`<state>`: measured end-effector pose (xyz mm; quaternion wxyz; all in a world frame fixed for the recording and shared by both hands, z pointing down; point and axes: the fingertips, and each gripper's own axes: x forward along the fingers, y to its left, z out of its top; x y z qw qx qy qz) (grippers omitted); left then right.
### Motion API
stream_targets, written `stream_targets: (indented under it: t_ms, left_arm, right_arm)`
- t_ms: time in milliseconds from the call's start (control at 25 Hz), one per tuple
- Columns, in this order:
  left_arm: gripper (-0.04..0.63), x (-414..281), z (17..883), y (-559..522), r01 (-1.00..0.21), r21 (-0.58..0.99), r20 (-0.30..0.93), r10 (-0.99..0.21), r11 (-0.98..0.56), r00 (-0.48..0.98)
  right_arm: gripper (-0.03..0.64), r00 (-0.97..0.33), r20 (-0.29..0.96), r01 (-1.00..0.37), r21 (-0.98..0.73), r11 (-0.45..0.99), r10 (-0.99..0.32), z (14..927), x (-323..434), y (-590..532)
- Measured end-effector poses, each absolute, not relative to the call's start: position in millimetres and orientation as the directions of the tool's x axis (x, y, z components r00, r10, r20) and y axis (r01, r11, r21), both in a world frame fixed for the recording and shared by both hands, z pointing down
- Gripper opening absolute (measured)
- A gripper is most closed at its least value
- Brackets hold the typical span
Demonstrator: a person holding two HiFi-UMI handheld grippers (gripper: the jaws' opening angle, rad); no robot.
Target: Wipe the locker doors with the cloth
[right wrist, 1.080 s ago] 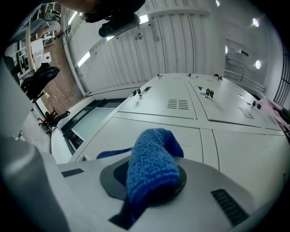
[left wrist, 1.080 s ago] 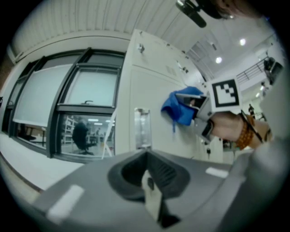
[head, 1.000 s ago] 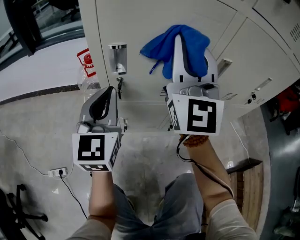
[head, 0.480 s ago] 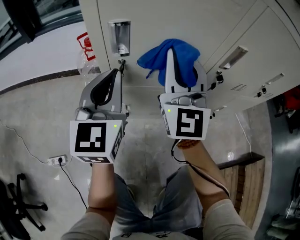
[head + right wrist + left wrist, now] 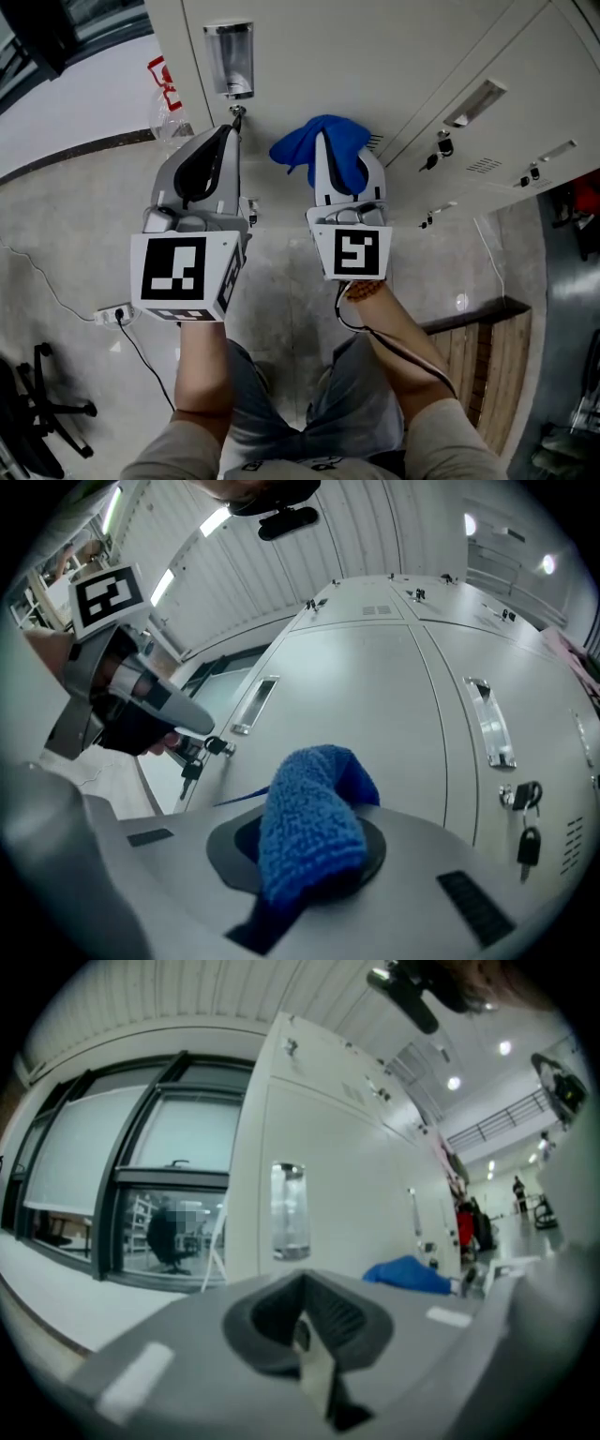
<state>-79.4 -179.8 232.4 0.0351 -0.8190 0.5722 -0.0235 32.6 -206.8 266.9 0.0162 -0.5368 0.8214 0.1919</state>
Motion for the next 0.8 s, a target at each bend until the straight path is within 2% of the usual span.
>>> stream_targets:
  t_ms: [400,800]
  left_arm:
    - [0.003,-76.9,234.0,-182.0,-0.934,-0.081,0.002,-0.937,-0.348,0.349]
    - [0.003,-76.9,233.0,-182.2,-0.932,-0.071,-0.004,-0.934,-0.355,0.356]
  right_arm:
    - [0.032,-0.402,-0.043,-0.896,0.222,0.383,-0.915,338.0,65.6,-213.7]
    - [0.032,-0.379,-0.038,-0.916,0.156,0.369,-0.925,284.3,102.9,-216.1]
